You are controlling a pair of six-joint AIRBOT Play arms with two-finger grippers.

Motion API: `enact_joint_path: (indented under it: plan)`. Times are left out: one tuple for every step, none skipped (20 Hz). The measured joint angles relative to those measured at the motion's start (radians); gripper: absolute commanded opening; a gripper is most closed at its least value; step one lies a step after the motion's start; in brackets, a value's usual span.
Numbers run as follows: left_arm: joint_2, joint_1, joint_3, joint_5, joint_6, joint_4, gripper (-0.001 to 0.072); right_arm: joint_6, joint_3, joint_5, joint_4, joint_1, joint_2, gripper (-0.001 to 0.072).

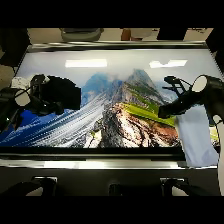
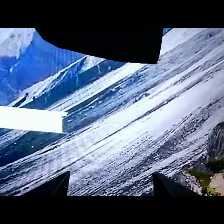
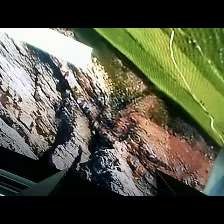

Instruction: Fold the shirts.

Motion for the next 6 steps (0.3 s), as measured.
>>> enact_joint_path:
  plan:
    - [0.002, 0.0, -0.003, 0.001, -0.001, -0.001, 0.0604, 0.0, 0.0, 0.003, -0.001, 0.001, -0.002, 0.0609]
    - [0.002, 0.0, -0.005, 0.004, -0.003, -0.003, 0.0603, 0.0, 0.0, 0.004, -0.004, 0.003, -0.003, 0.0609]
    - [0.003, 0.0, -0.007, 0.004, -0.005, -0.003, 0.0603, 0.0, 0.0, 0.006, -0.003, 0.003, -0.003, 0.0609]
    - [0.004, 0.0, -0.007, 0.006, -0.006, -0.003, 0.0603, 0.0, 0.0, 0.011, -0.004, 0.003, -0.004, 0.0609]
    - [0.004, 0.0, -0.008, 0.006, -0.008, -0.003, 0.0603, 0.0, 0.0, 0.01, -0.006, 0.003, -0.005, 0.0609]
    - [0.004, 0.0, -0.009, 0.006, -0.008, -0.004, 0.0603, 0.0, 0.0, 0.011, -0.006, 0.003, -0.005, 0.0609]
